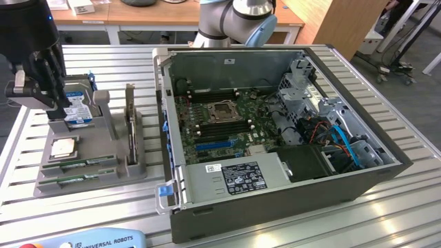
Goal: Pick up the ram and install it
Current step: 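Pick up the ram and move it above insertion slot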
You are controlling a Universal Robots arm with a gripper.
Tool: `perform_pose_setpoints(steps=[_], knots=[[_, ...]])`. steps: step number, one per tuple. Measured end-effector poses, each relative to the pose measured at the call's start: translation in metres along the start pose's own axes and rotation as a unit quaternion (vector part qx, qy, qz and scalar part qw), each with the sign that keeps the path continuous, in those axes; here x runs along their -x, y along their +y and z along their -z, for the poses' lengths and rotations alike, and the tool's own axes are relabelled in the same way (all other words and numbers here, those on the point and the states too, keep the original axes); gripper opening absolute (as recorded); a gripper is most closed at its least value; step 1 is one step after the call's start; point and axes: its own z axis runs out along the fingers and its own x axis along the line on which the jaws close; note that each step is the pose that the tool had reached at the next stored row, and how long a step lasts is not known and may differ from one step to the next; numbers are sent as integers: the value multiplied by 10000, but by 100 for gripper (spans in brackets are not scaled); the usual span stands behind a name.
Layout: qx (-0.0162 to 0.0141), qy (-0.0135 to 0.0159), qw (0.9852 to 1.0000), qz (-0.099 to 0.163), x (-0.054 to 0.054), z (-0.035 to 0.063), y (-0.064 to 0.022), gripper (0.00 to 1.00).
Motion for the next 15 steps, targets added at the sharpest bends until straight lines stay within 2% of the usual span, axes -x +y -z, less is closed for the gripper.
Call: perform_pose_setpoints(steps=[2,3,8,15], knots=[[0,0,10000,0,0,0,0,29],[0,0,10000,0,0,0,0,35],[-1,0,10000,5,-21,-9,-2,35],[-1,0,10000,10,-116,-12,-6,35]])
